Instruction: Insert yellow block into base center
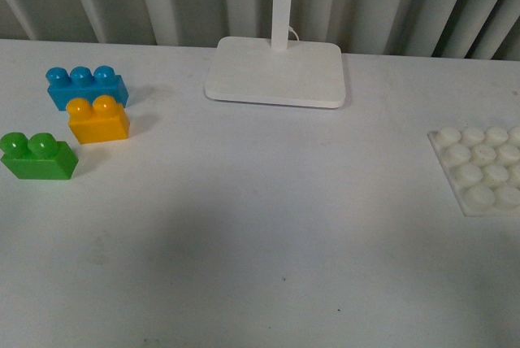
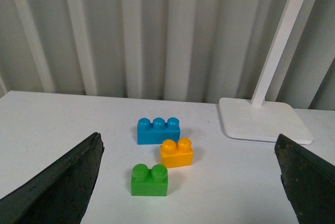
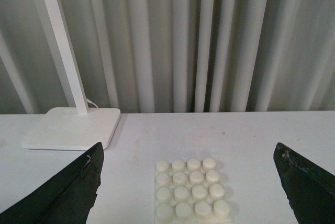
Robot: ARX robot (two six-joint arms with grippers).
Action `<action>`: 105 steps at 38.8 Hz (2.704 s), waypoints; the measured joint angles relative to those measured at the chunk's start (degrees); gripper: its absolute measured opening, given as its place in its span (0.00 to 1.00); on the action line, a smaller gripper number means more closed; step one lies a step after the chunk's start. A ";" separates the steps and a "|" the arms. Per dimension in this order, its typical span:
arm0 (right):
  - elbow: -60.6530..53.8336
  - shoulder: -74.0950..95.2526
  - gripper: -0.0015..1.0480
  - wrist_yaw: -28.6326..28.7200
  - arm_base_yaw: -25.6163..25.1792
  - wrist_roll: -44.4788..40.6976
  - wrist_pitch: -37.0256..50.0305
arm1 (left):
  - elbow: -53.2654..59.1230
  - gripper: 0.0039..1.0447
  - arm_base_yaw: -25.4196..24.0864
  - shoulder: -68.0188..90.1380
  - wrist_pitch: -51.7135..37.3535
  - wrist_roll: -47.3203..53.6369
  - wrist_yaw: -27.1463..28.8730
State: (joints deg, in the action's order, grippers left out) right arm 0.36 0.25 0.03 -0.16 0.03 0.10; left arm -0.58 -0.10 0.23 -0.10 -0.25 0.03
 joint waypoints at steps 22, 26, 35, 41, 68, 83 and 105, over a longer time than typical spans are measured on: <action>26.36 75.67 0.91 20.90 -21.57 -9.20 20.17 | 0.00 0.94 0.00 0.00 0.00 0.00 -0.04; 34.25 93.00 0.91 20.76 -21.16 -9.86 20.06 | 0.00 0.94 0.00 0.00 0.00 0.00 -0.02; 41.62 107.34 0.91 21.51 -17.75 -9.88 17.81 | 0.00 0.94 0.00 0.00 0.00 0.00 -0.02; 44.26 111.62 0.91 19.39 -15.12 -9.70 17.79 | 0.00 0.94 0.00 0.00 0.00 0.00 -0.02; 49.18 118.62 0.91 13.66 -9.27 -5.90 14.34 | 0.00 0.94 0.00 0.00 0.00 0.00 -0.02; 46.99 116.85 0.91 8.63 3.98 2.99 13.35 | 0.00 0.94 0.00 0.00 0.00 0.00 -0.02; 63.82 125.28 0.91 -1.62 26.58 22.67 4.33 | 0.00 0.94 0.00 0.00 0.00 0.00 -0.02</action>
State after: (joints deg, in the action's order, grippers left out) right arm 64.18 125.54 -1.58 26.41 22.70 4.43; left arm -0.58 -0.10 0.23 -0.10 -0.25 0.01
